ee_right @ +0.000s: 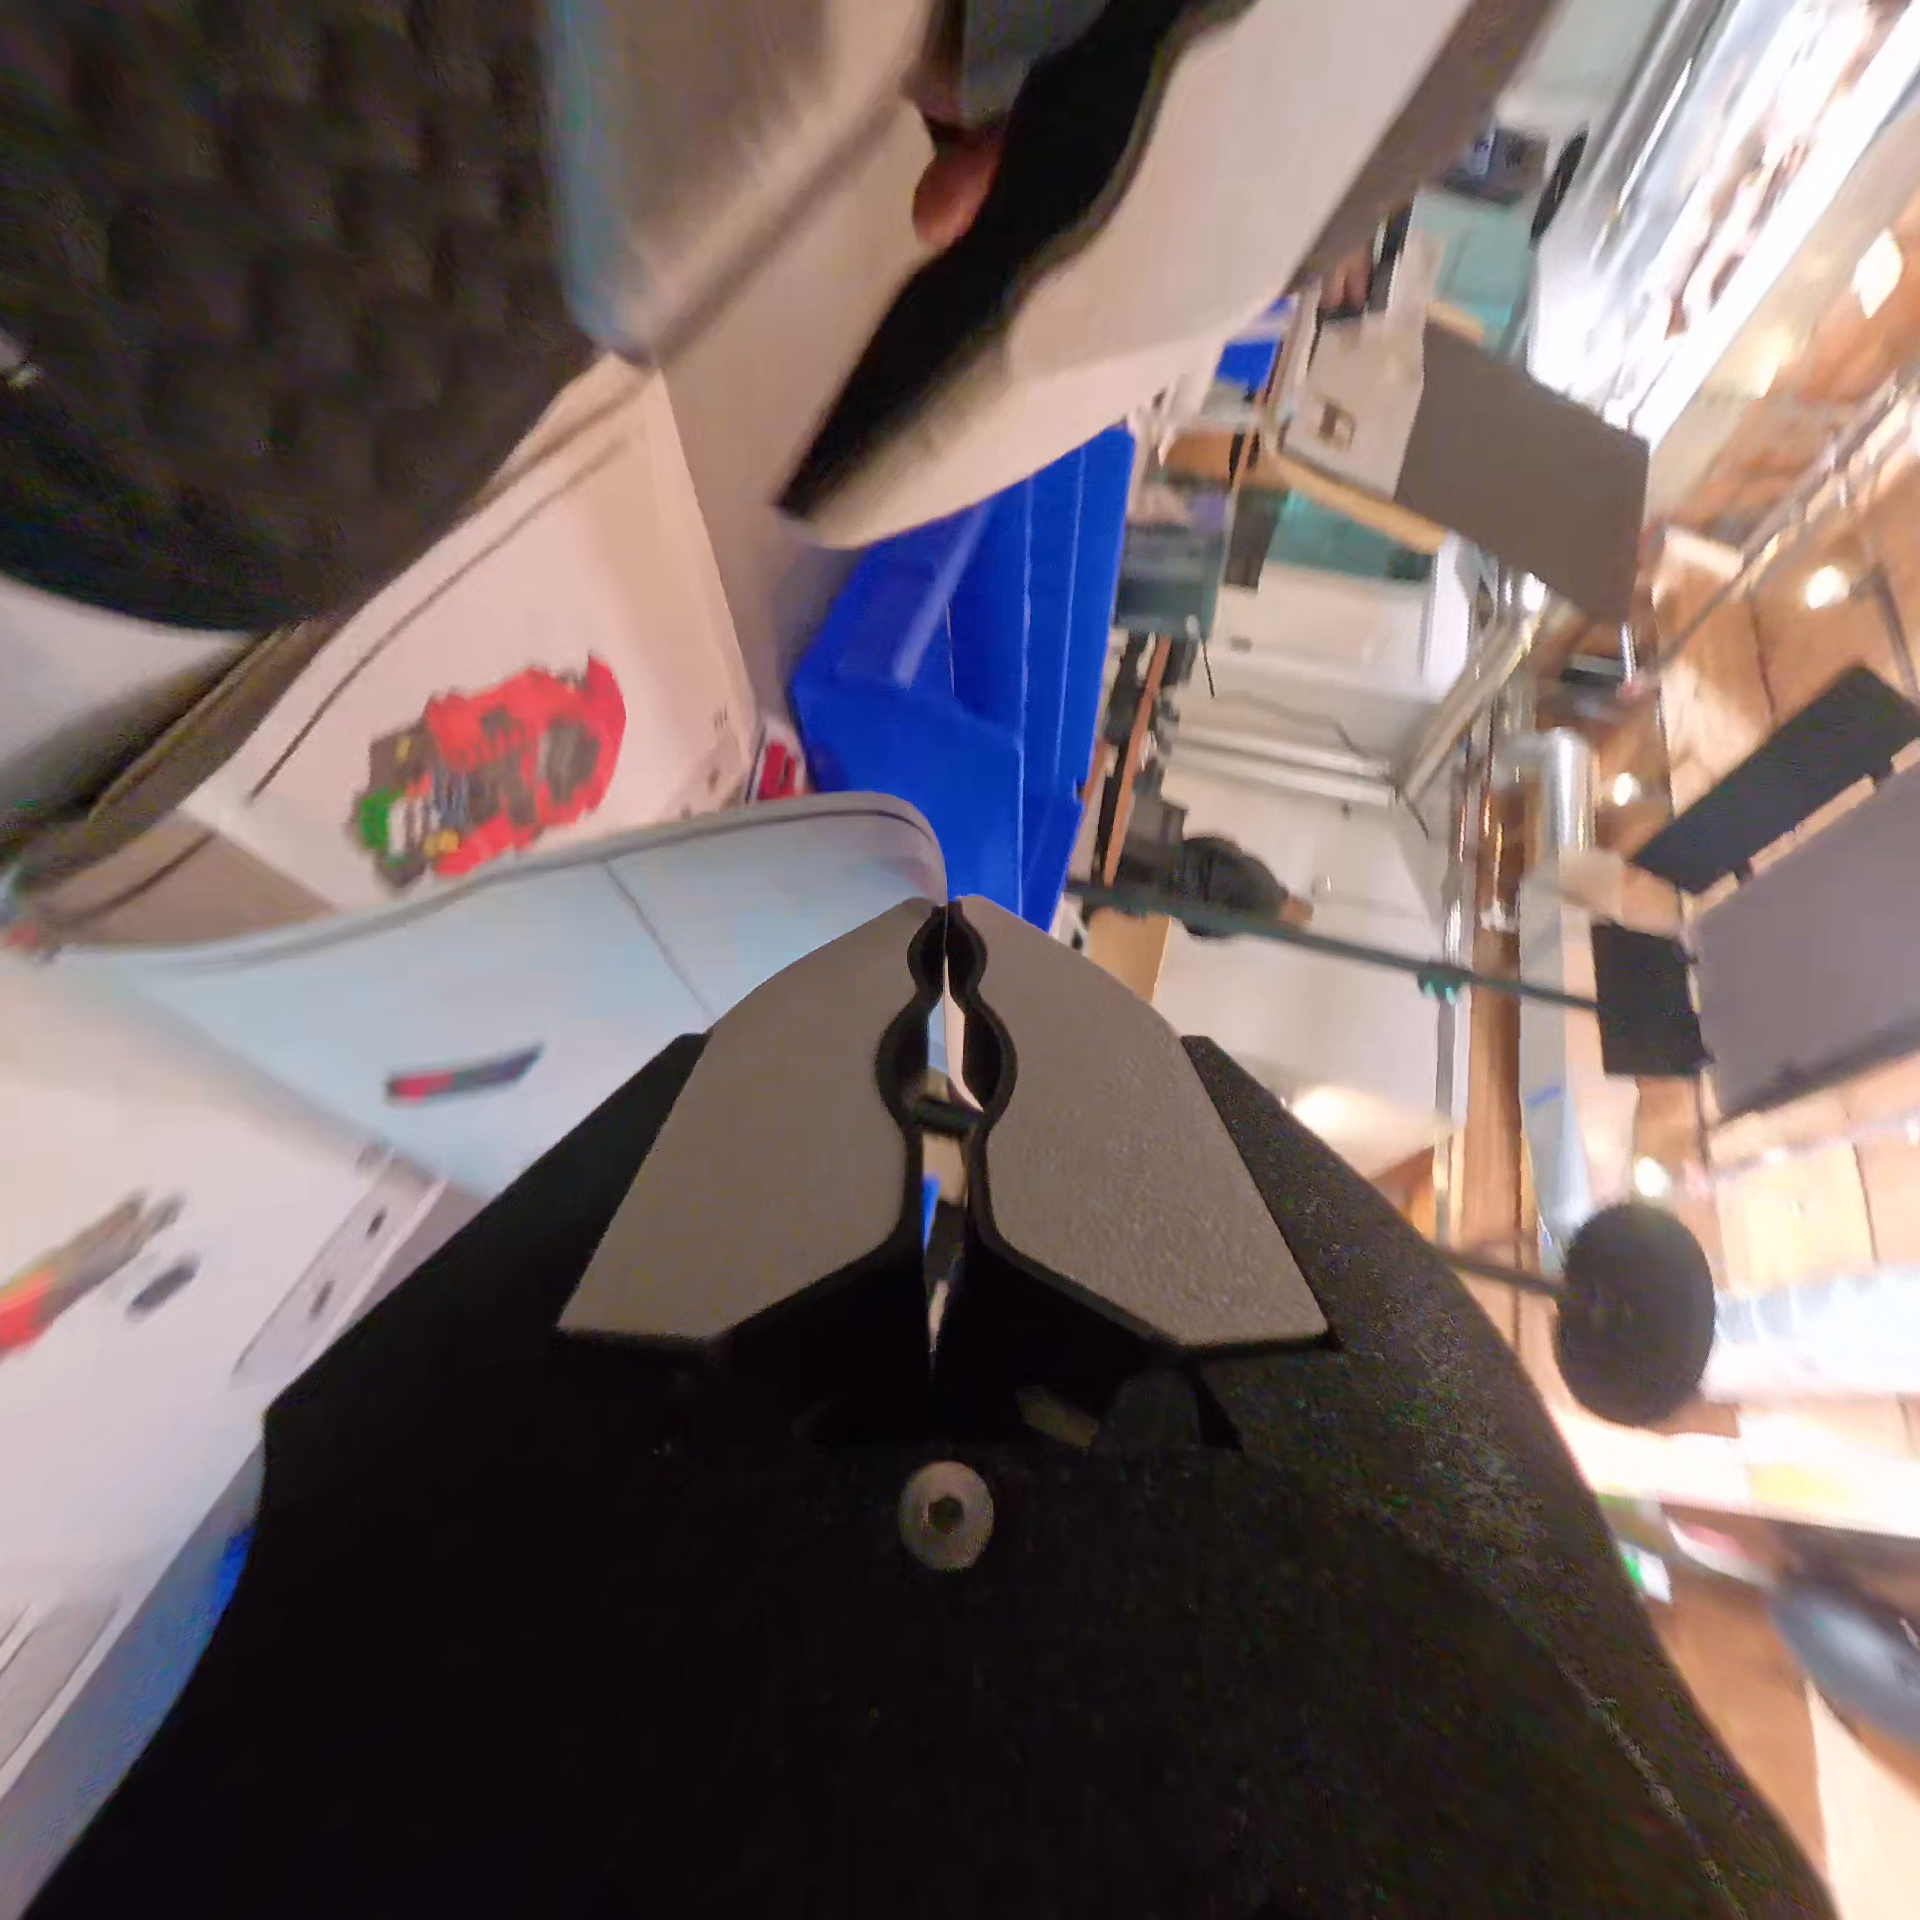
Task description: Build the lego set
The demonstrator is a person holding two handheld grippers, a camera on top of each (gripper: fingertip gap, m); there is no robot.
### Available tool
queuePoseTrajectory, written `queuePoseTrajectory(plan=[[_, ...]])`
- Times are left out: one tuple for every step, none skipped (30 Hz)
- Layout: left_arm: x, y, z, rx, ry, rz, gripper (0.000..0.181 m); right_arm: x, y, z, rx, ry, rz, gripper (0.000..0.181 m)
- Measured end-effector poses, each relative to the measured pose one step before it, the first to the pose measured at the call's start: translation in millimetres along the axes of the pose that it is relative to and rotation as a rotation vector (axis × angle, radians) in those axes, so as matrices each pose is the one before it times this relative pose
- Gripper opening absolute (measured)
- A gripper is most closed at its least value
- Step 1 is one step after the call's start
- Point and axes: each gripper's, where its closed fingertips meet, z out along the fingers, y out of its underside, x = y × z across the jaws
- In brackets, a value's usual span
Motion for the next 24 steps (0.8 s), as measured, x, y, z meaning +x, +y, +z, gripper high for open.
queuePoseTrajectory(plan=[[9.94,-0.59,-0.93,-0.0319,0.0489,0.0446,0.012,-2.15,-7.30,14.21,0.0467,-0.0185,-0.0022,0.000],[8.98,-0.01,0.09,-0.0260,0.0475,0.0258,0.010,-3.50,-6.67,14.47,0.0392,-0.0263,-0.0032,0.000],[4.68,0.53,0.76,-0.0193,0.0245,0.0051,0.010,-4.30,-5.09,14.31,0.0287,-0.0313,-0.0072,0.000],[1.28,1.75,0.97,-0.0143,0.0067,-0.0039,0.010,-5.01,-3.42,13.66,0.0196,-0.0340,-0.0090,0.000],[-0.34,3.41,0.78,-0.0124,-0.0005,-0.0068,0.010,-5.27,-2.96,12.19,0.0186,-0.0345,-0.0035,0.000],[-0.24,5.25,1.07,-0.0124,0.0028,-0.0118,0.009,-4.96,-2.52,10.70,0.0235,-0.0338,0.0132,0.000],[-0.59,6.62,1.73,-0.0153,0.0038,-0.0187,0.009,-4.83,-1.24,9.43,0.0229,-0.0357,0.0333,0.000],[-0.63,7.58,2.54,-0.0225,0.0043,-0.0216,0.009,-5.38,0.15,8.07,0.0187,-0.0464,0.0519,0.000],[0.37,7.69,2.91,-0.0296,0.0093,-0.0166,0.010,-1.07,2.39,4.82,0.0055,-0.0294,0.0628,0.015],[0.43,6.78,2.88,-0.0263,0.0086,-0.0117,0.010,4.04,2.67,0.35,0.0061,-0.0098,0.0794,0.030],[0.42,5.19,2.75,-0.0159,0.0088,-0.0126,0.011,7.09,0.65,-4.20,0.0190,-0.0060,0.1068,0.045],[0.97,3.60,2.34,-0.0071,0.0153,-0.0155,0.011,9.12,-2.39,-8.41,0.0349,-0.0020,0.1229,0.060],[0.50,2.62,2.25,-0.0013,0.0166,-0.0164,0.011,10.99,-4.22,-12.14,0.0416,0.0121,0.1131,0.069],[-2.22,1.90,1.86,0.0014,0.0022,-0.0160,0.011,13.75,-5.13,-15.48,0.0429,0.0385,0.1007,0.073],[-4.07,1.63,1.59,-0.0025,-0.0068,-0.0139,0.012,13.39,-6.31,-18.05,0.0487,0.0475,0.0976,0.074],[-5.93,0.22,1.34,-0.0017,-0.0171,-0.0087,0.012,12.13,-6.41,-19.73,0.0483,0.0542,0.1000,0.067],[-8.25,-2.06,1.10,0.0050,-0.0302,-0.0098,0.011,10.21,-3.50,-20.02,0.0363,0.0601,0.0996,0.055],[-9.38,-4.14,0.88,0.0088,-0.0336,-0.0158,0.011,6.89,1.79,-19.30,0.0175,0.0520,0.0977,0.037],[-9.72,-6.40,1.38,0.0143,-0.0325,-0.0168,0.011,3.62,9.07,-17.59,-0.0027,0.0444,0.1006,0.018],[-10.39,-8.98,2.65,0.0207,-0.0353,-0.0184,0.010,2.37,17.13,-14.65,-0.0216,0.0459,0.1135,0.000],[-8.21,-11.20,5.74,0.0222,-0.0241,-0.0190,0.009,-0.84,24.75,-10.64,-0.0447,0.0226,0.1079,0.000],[0.77,-11.45,9.85,0.0127,0.0240,-0.0104,0.008,-0.29,30.58,-6.27,-0.0703,0.0179,0.0870,0.000],[7.01,-9.13,14.25,-0.0030,0.0523,-0.0003,0.006,3.40,30.83,-2.10,-0.0702,0.0370,0.0754,0.000],[6.42,-2.17,17.50,-0.0419,0.0395,0.0109,0.005,-0.26,24.28,1.37,-0.0415,0.0104,0.0666,0.000]])
